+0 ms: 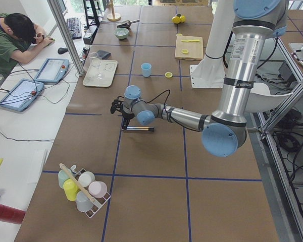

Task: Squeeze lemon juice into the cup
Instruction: 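Move the left gripper to the silver muddler and grasp it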

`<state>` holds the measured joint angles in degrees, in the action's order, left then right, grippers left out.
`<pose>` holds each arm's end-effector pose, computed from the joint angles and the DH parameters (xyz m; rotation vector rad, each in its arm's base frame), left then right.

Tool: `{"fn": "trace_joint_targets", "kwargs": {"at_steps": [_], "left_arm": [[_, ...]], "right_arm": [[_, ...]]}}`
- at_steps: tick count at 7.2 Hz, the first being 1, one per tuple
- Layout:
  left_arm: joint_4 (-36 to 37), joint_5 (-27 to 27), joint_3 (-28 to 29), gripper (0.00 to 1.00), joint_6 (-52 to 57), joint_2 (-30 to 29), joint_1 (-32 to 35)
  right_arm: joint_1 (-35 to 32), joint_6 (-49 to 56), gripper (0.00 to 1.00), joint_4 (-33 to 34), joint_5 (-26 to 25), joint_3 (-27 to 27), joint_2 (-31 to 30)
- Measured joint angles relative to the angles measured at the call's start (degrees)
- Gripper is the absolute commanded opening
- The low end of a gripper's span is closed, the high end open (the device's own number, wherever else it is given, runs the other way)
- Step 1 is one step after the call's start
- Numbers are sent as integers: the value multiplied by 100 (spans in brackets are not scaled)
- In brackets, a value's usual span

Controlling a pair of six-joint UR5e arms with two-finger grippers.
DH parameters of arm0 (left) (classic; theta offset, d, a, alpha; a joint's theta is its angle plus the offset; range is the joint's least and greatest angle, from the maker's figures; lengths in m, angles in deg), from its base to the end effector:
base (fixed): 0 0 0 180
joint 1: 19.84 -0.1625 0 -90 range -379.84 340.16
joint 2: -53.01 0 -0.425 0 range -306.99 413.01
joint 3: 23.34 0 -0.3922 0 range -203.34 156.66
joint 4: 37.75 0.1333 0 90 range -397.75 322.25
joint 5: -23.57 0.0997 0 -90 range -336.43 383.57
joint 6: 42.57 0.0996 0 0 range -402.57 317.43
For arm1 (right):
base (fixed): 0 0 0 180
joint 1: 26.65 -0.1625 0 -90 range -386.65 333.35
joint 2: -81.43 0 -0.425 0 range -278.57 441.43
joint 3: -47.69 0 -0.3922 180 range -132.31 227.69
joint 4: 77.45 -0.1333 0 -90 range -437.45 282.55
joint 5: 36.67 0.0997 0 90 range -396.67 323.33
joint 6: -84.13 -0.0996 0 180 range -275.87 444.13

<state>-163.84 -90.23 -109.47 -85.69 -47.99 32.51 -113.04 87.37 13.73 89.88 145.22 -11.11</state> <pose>0.2960 -0.5361 0.5291 0.3097 0.7820 0.0669 0.0438 -0.4804 0.6262 0.0622 -0.6384 -0.1366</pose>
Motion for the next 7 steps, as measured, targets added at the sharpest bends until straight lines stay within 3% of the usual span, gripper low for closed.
{"fn": "trace_joint_targets", "kwargs": {"at_steps": [3, 4, 5, 7], "left_arm": [[-6, 163, 137, 62, 11, -53, -140], [-7, 170, 165, 41, 17, -55, -155], [-7, 173, 173, 0, 20, -54, -160], [0, 180, 171, 0, 51, -49, -164]], "right_arm": [[0, 6, 100, -3, -38, 3, -15], [0, 8, 100, -5, -46, 2, -17], [0, 9, 100, -9, -50, 0, -19], [-6, 9, 100, -8, -51, -2, -28]]}}
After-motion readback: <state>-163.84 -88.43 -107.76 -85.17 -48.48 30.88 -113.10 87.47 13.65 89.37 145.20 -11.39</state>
